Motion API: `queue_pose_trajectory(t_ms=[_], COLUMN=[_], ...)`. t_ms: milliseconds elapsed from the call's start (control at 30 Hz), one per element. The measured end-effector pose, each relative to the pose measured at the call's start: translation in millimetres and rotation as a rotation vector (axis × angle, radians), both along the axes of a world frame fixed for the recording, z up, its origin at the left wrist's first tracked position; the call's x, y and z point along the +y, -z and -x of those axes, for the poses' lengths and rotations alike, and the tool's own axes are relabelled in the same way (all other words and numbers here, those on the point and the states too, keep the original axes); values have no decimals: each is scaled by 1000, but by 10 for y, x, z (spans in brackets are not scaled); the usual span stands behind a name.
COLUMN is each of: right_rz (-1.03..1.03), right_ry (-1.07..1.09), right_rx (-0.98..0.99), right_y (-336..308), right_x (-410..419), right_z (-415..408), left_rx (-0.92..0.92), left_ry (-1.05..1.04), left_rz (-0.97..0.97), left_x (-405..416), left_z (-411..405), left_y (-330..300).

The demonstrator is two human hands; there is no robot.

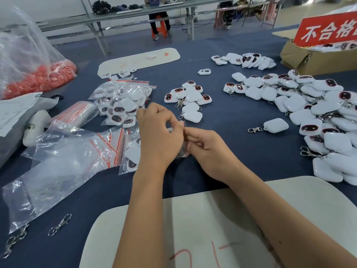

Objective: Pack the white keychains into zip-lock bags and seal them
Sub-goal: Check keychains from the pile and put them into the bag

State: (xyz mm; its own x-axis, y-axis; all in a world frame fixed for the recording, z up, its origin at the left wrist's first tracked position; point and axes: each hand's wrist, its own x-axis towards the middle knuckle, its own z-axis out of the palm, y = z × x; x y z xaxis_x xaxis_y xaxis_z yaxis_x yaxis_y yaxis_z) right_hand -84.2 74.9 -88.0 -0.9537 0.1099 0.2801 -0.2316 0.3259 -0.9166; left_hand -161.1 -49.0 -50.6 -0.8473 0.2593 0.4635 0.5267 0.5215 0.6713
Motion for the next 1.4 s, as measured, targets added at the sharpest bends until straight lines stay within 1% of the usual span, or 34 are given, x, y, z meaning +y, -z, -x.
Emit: queue_pose_trajectory(t_ms=[67,167,233,300,333,367,400,467,500,533,567,633,667,700,733,767,800,867,933,1000,1067,1100,1167,1233,1300,1333,1400], right_rz=[-111,-95,-97,-156,-157,-142,-143,-267,-349,-424,-489,-576,-589,-609,-641,-662,-643,-504,-417,-403,-346,-328,-279,-71,164,244,322], right_ry=[48,131,84,0,-5,54,194,621,818,963,1058,1128,1116,1081,1030,968,905,804,701,550,404,367,381,417,424,427,427], right_rx=[-35,-8,-1,-24,-39,-26,15,87,89,34,-80,-366,-471,-522,-511,-452,-351,-148,-42,-17,-10,-8,5,39,91,106,99], right_y=[3,-3,-4,-27,-26,-15,-11,-25,-33,-42,-48,-58,-51,-35,-15,-1,8,-2,-7,-8,-14,-13,15,28,28,32,46], right_x=[4,-35,-23,-26,-23,-21,-8,82,175,294,432,678,760,809,824,812,772,616,479,399,384,396,417,444,486,513,551], right_z=[4,1,-10,-17,-18,-24,-34,-53,-75,-101,-124,-178,-197,-204,-197,-179,-156,-128,-94,-69,-72,-75,-77,-64,-57,-61,-65], left_rx=[2,20,26,14,9,11,15,11,0,-21,-56,-157,-211,-261,-302,-326,-335,-345,-343,-325,-286,-267,-240,-227,-265,-291,-351], left_ry=[7,7,5,1,-6,-20,-31,-15,17,56,90,152,183,213,235,246,248,233,202,182,193,198,193,183,192,205,248], left_rz=[-24,-64,-73,-66,-67,-74,-93,-181,-241,-294,-326,-300,-246,-179,-116,-73,-60,-105,-179,-227,-247,-255,-246,-206,-192,-185,-152], left_x=[-9,8,25,43,56,70,94,166,220,282,343,441,471,488,492,489,485,481,473,451,429,419,399,381,366,363,357], left_z=[-14,-21,-17,-24,-30,-37,-45,-75,-104,-139,-177,-229,-235,-230,-221,-213,-204,-201,-201,-189,-179,-174,-158,-134,-109,-100,-108], left_y=[0,2,15,35,46,55,61,64,65,71,85,157,212,269,316,345,360,363,346,326,301,294,291,297,314,325,323])
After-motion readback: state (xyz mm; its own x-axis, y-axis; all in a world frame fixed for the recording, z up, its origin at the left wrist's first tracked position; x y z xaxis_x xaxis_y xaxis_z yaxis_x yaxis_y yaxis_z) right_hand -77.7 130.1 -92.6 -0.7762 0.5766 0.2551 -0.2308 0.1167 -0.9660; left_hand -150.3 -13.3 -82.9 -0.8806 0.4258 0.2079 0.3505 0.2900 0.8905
